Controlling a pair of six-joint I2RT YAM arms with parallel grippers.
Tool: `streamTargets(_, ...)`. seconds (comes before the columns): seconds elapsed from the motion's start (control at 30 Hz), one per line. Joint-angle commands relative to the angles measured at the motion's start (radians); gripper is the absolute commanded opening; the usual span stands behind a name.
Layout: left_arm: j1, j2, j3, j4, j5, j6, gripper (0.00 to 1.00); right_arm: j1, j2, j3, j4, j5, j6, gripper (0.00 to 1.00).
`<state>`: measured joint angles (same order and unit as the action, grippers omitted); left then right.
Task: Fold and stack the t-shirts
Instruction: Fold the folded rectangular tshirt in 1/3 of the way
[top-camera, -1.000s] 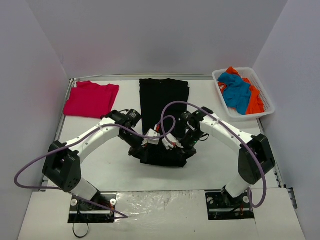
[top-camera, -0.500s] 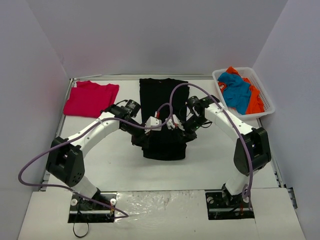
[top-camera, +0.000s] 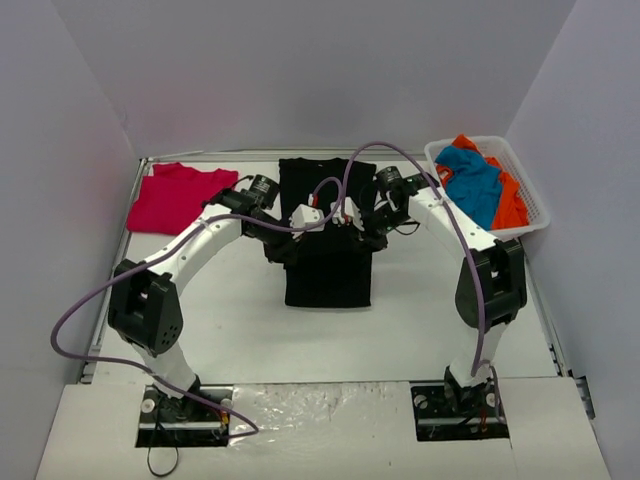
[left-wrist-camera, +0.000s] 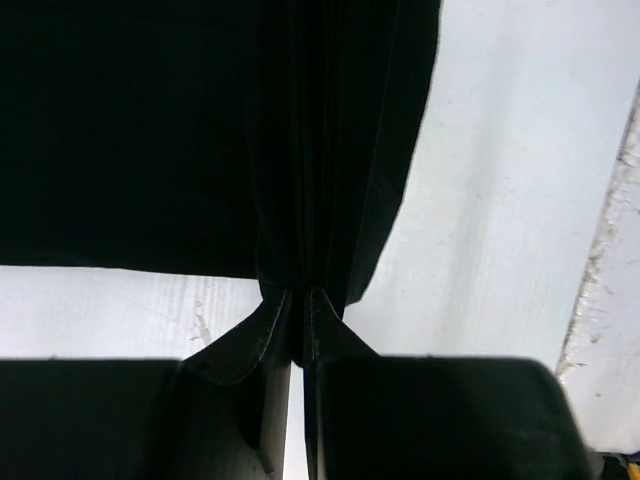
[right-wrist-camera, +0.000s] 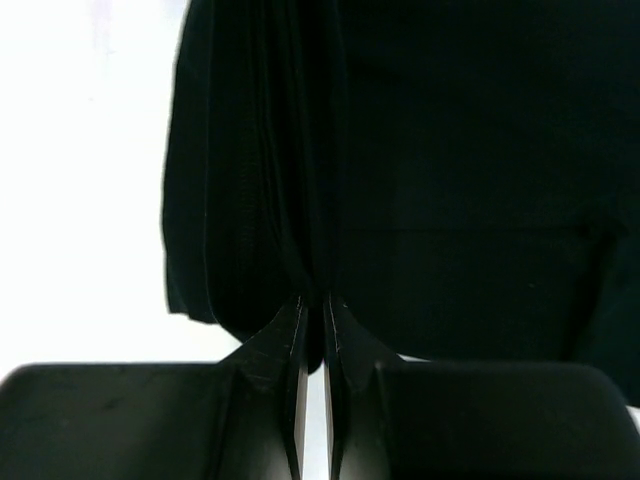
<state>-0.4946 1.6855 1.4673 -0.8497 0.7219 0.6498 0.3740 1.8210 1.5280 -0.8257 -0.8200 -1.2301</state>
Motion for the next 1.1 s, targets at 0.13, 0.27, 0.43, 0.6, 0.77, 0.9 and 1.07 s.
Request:
streamTargets(0.13,0.016,0.071,0.103,-0.005,-0.047,0.022,0.02,-0.046,0.138,0.130,-0.006,0.067,0.050,0.00)
streamTargets(0.27,0.027,0.097,0.134,0.006,-0.064,0.028,0.02,-0.060,0.188,0.185,-0.006,0.074,0.049,0.00)
streamTargets(0.43,0.051,0.137,0.182,0.012,-0.067,0.031,0.02,-0.073,0.245,0.242,-0.004,0.079,0.050,0.00)
streamTargets(0.6,0.062,0.184,0.231,0.003,-0.068,0.043,0.02,-0.081,0.288,0.297,-0.003,0.079,0.054,0.00)
streamTargets(0.77,0.070,0.233,0.237,0.018,-0.084,0.050,0.05,-0.086,0.333,0.346,0.005,0.082,0.063,0.00)
streamTargets(0.9,0.079,0.269,0.248,0.070,-0.131,0.054,0.35,-0.092,0.382,0.374,0.132,0.105,0.151,0.12)
streamTargets(1.07,0.123,0.348,0.379,0.101,-0.205,0.042,0.47,-0.095,0.467,0.454,0.310,0.208,0.290,0.45)
